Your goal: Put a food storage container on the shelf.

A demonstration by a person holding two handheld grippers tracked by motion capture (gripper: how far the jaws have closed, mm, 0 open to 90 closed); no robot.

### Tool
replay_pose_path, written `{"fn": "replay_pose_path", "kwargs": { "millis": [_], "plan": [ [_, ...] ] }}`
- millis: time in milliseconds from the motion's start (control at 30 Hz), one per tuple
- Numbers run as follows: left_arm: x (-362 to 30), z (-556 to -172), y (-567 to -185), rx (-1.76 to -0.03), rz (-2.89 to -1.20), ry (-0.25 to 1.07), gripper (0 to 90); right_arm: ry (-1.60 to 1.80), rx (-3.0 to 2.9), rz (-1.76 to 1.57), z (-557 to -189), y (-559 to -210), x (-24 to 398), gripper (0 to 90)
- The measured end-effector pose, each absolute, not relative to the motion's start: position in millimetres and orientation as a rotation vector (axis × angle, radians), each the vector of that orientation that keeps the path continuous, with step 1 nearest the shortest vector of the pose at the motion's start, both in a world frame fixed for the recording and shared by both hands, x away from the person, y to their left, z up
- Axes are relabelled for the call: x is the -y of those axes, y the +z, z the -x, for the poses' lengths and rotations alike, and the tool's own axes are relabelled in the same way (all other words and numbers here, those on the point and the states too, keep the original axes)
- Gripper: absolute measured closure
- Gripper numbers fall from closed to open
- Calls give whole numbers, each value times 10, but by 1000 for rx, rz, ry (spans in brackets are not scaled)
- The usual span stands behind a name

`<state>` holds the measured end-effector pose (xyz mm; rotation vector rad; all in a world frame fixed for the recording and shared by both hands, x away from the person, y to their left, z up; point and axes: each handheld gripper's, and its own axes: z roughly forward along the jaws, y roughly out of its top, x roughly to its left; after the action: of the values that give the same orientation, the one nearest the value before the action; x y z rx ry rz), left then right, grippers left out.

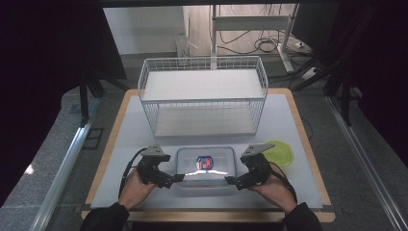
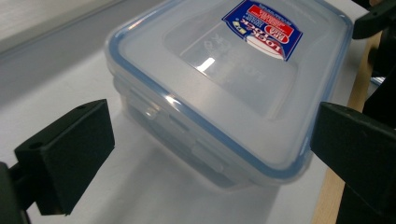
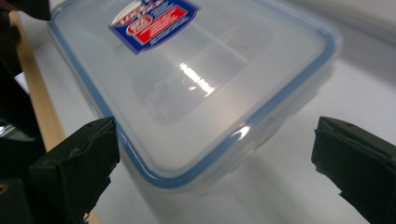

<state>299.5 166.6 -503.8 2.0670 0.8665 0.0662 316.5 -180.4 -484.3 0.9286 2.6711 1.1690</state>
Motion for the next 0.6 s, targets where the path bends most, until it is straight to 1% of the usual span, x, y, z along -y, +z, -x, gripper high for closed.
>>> {"fn": "replay_pose_path", "kwargs": {
  "millis": [133, 233, 367, 400, 467, 500, 600],
  "plan": [
    [-1642, -3058, -5084, -875, -2056, 13, 0, 1175, -2748, -972, -3227, -4903, 1739, 4],
    [-1632, -3125, -5135, -894, -2031, -84, 0, 1186, -2781, -1011, -3277, -4931, 1701, 0],
    [-1647, -3178, -5186, -893, -2012, -163, 0, 1248, -2773, -1089, -3354, -4915, 1722, 0],
    [-1644, -3187, -5194, -895, -2008, -177, 0, 1257, -2764, -1113, -3378, -4916, 1725, 15],
    [-1637, -3200, -5206, -899, -2002, -197, 0, 1254, -2761, -1143, -3428, -4930, 1715, 17],
    [-1639, -3203, -5206, -899, -2003, -200, 0, 1262, -2783, -1182, -3474, -4954, 1690, 2],
    [-1636, -3192, -5195, -910, -2007, -201, 0, 1250, -2787, -1199, -3490, -4950, 1675, 4]
  ]
}}
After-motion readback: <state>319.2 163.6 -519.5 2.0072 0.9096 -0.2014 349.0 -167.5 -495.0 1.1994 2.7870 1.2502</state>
